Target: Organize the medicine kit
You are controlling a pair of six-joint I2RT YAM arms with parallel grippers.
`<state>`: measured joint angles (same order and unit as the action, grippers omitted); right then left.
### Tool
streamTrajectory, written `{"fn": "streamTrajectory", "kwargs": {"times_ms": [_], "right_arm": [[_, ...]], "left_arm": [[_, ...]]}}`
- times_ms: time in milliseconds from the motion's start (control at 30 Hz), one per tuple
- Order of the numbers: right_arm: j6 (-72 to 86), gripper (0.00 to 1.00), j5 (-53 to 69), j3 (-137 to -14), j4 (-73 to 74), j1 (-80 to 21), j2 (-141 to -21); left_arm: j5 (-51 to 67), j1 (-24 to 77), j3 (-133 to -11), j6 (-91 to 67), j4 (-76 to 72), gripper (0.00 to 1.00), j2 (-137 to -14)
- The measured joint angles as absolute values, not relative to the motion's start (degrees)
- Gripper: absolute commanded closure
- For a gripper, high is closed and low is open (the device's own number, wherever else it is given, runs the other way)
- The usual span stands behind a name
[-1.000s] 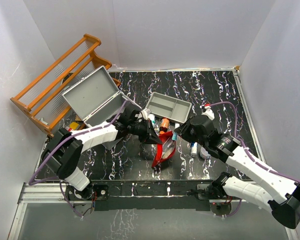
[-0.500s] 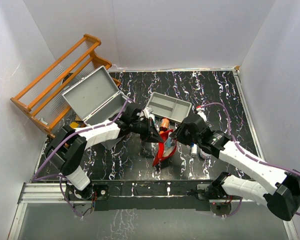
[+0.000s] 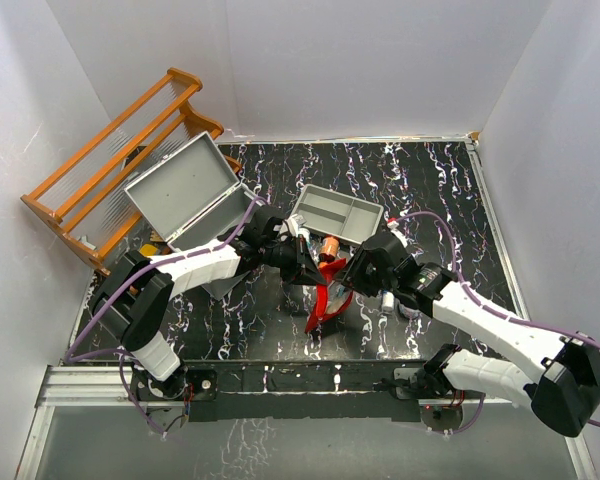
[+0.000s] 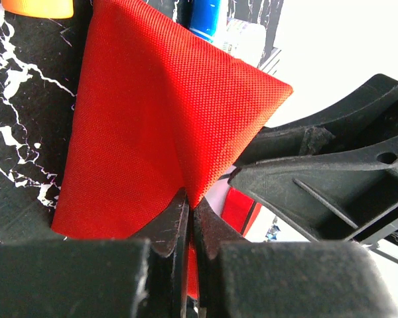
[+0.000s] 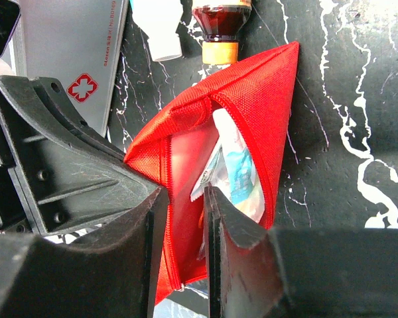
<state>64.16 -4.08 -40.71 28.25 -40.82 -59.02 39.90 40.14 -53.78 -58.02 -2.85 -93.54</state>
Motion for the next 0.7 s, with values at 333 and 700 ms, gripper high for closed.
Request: {"fn": "streamTrajectory", "kwargs": {"times_ms": [333,700], "right_arm": [[56.03,0.70,-6.74,-44.88,30.57,-40.80,-68.31],[52.40,0.89,-8.91,-46.50,33.08,-40.82,-70.67]], "left_arm": [[39.97,40.14,-53.80,-57.41,-2.76,1.00,-93.54],[40.07,40.14,-53.80,-57.17,-2.79,1.00,-93.54]]}}
